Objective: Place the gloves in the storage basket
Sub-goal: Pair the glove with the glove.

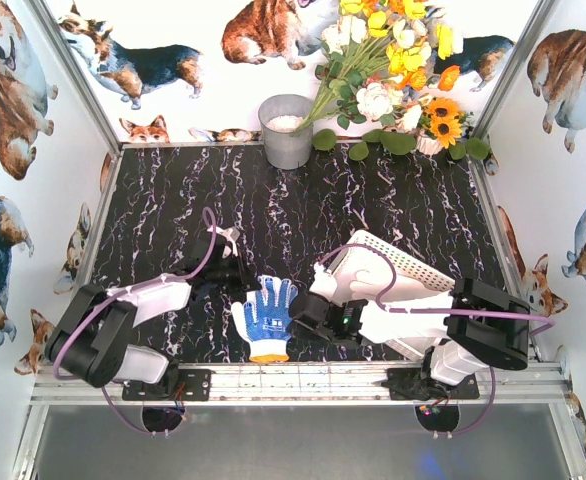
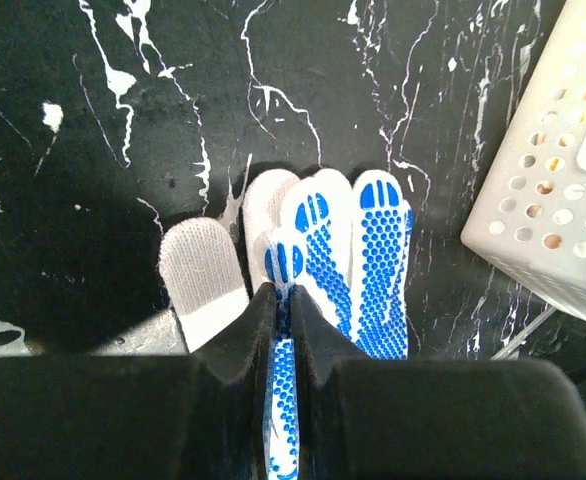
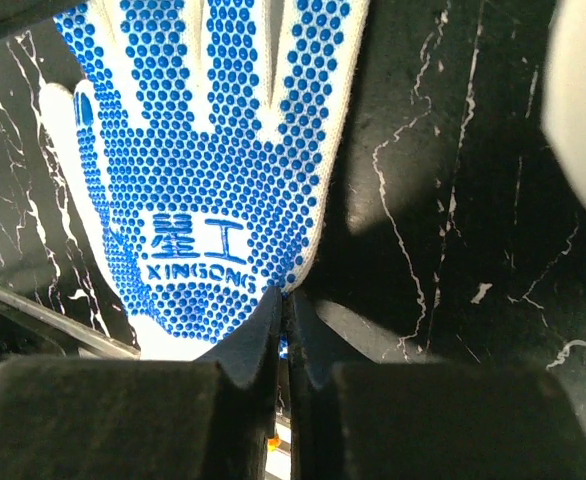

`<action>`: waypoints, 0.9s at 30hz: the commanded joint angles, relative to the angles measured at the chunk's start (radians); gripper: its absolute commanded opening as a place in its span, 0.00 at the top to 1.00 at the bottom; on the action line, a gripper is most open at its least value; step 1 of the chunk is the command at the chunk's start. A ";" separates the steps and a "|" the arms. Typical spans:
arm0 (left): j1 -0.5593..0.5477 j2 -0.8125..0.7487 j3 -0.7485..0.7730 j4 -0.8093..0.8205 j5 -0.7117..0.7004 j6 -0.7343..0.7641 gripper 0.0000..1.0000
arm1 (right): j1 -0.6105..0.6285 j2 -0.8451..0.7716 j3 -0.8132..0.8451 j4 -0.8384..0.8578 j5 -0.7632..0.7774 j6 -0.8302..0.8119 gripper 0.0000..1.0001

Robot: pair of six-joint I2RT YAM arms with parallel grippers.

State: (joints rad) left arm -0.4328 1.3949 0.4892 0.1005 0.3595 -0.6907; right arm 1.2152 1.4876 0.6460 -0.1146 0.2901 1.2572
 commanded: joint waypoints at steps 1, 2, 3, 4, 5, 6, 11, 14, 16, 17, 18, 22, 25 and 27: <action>-0.007 -0.073 0.026 -0.034 -0.054 0.025 1.00 | -0.005 0.007 0.051 0.068 0.010 -0.037 1.00; -0.006 -0.094 0.027 -0.049 -0.066 0.028 1.00 | -0.006 0.007 0.056 0.071 -0.002 -0.049 1.00; -0.006 -0.110 0.025 -0.064 -0.076 0.034 1.00 | -0.005 0.009 0.063 0.073 -0.010 -0.058 1.00; -0.006 -0.126 0.025 -0.081 -0.087 0.039 1.00 | -0.006 0.011 0.072 0.072 -0.018 -0.065 1.00; -0.006 -0.141 0.025 -0.096 -0.098 0.044 1.00 | -0.006 0.016 0.079 0.070 -0.025 -0.072 1.00; -0.006 -0.156 0.026 -0.111 -0.109 0.053 1.00 | -0.006 0.019 0.087 0.070 -0.031 -0.080 1.00; -0.004 -0.198 0.032 -0.187 -0.159 0.072 1.00 | -0.006 0.036 0.117 0.069 -0.053 -0.104 1.00; -0.003 -0.210 0.027 -0.208 -0.175 0.070 1.00 | -0.006 0.047 0.124 0.071 -0.058 -0.107 1.00; -0.002 -0.213 0.021 -0.207 -0.176 0.068 1.00 | -0.006 0.052 0.124 0.072 -0.058 -0.104 1.00; -0.002 -0.214 0.017 -0.202 -0.178 0.065 1.00 | -0.006 0.054 0.123 0.071 -0.056 -0.104 1.00; -0.001 -0.215 0.013 -0.197 -0.178 0.062 1.00 | -0.006 0.054 0.123 0.068 -0.053 -0.103 1.00; -0.002 -0.202 0.008 -0.178 -0.175 0.059 1.00 | -0.006 0.046 0.124 0.047 -0.033 -0.105 1.00; -0.002 -0.192 0.007 -0.163 -0.175 0.059 1.00 | -0.006 0.037 0.124 0.033 -0.015 -0.112 1.00; -0.001 -0.183 0.007 -0.153 -0.175 0.059 1.00 | -0.006 0.031 0.123 0.029 -0.006 -0.114 1.00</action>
State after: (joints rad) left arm -0.4328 1.1995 0.4931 -0.0914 0.1959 -0.6430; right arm 1.2095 1.5436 0.7311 -0.0891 0.2382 1.1599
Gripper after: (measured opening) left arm 0.012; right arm 0.026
